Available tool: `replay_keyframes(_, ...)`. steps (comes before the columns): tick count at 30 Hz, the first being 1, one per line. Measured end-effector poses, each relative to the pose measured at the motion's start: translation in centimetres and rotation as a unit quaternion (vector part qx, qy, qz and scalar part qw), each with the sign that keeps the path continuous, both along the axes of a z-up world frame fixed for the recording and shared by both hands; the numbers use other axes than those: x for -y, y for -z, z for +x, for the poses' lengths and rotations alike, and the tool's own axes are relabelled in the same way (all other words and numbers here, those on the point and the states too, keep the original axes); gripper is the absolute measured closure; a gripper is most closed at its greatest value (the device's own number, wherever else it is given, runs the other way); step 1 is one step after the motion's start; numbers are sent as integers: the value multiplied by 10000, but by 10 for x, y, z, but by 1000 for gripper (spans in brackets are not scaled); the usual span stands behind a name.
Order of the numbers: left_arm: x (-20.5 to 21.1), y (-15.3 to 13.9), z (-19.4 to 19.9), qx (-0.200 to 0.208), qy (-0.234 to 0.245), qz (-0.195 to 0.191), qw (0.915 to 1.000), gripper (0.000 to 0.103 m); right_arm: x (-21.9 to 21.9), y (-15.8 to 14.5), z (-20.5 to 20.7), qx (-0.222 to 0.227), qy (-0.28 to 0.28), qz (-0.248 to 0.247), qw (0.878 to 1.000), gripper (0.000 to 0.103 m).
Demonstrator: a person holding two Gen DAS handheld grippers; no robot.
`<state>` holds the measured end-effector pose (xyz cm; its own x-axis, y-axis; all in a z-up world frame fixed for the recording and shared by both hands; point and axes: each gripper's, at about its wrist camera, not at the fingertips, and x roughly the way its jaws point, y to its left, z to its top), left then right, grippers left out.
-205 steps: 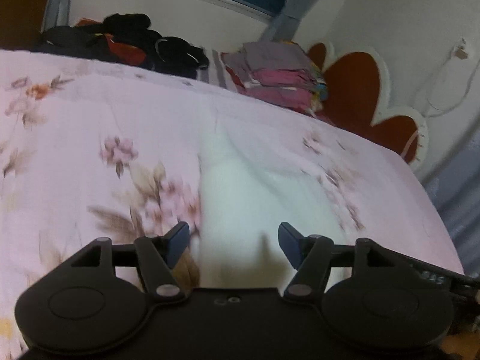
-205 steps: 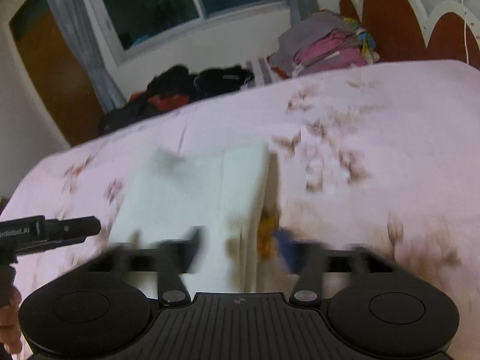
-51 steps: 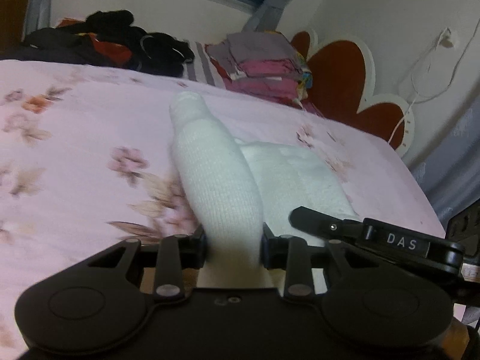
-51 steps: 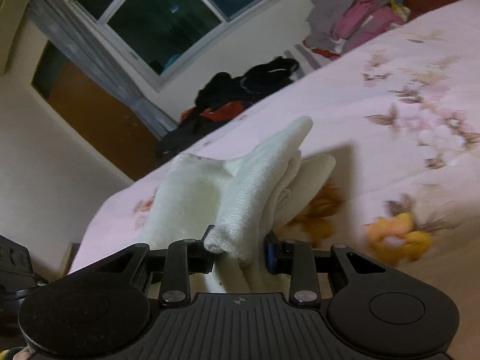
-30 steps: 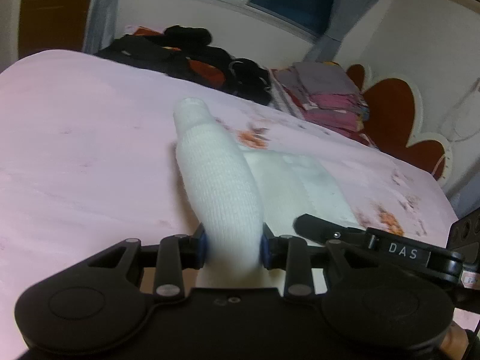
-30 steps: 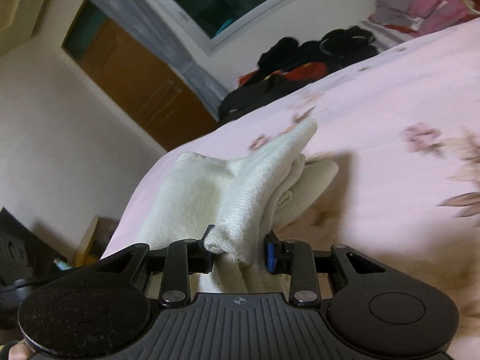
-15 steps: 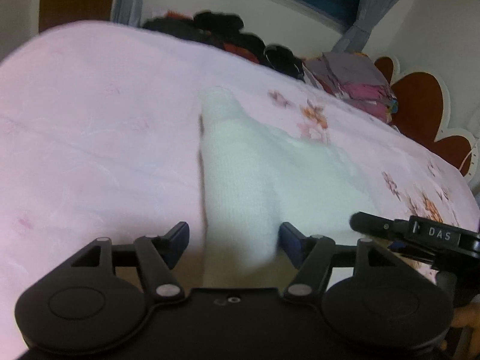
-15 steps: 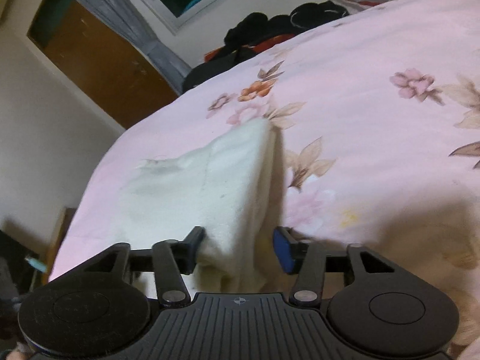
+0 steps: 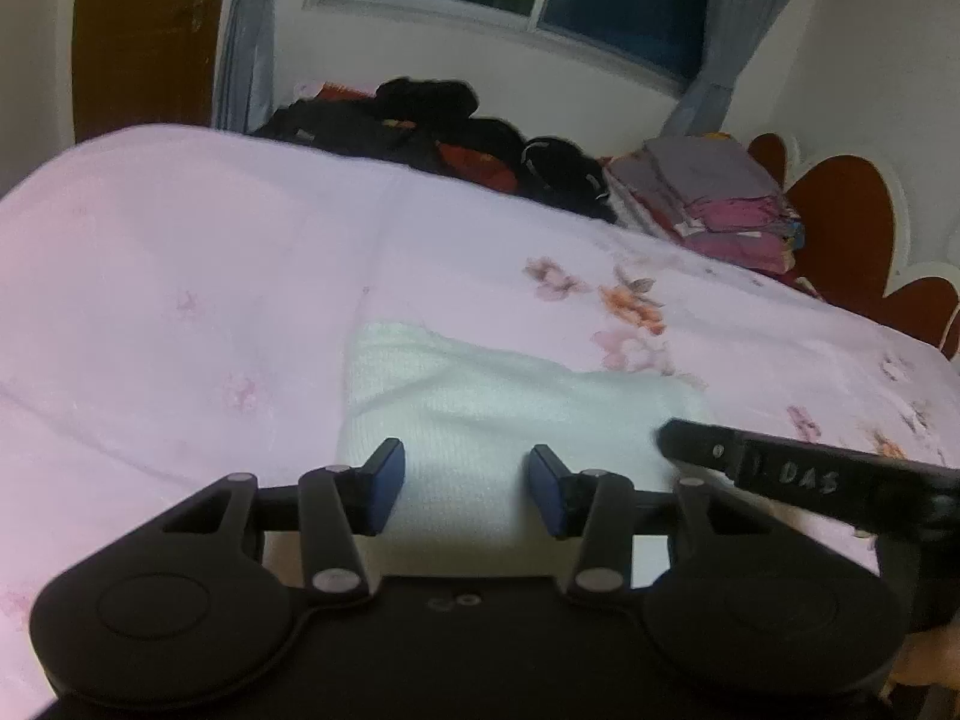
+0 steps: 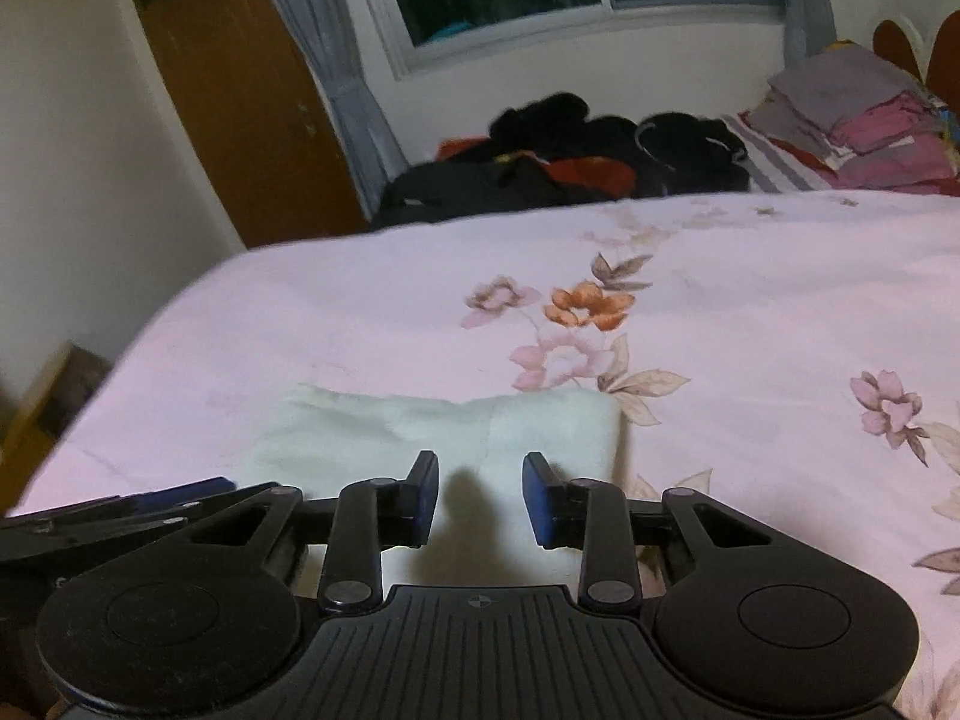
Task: Fold small clothes
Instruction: 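Open both tools and release the folded end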
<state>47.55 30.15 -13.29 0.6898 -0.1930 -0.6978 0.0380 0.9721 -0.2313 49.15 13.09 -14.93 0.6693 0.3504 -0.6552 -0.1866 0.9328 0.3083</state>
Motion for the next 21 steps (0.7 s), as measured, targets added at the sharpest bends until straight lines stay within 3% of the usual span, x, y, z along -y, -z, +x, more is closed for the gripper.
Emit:
replay_keyframes(3,0,1,-2,16,52,60,10000,59,3,18,5,-85,104,-340,9993,71)
replay_keyframes(7,-7,-13,-18,70,54,-73,9999,57,3,11,3,-56,163,-445,9989,71)
replay_keyframes(14,-16,-24,-70,71,120,31,9999,56,0,-28,-72,324,-279,-216,9989,71)
replay_keyframes(21,-5,-6,-108,-306,228,179,9991,54,-16,-17,-129,241,-579,-477,9969,71)
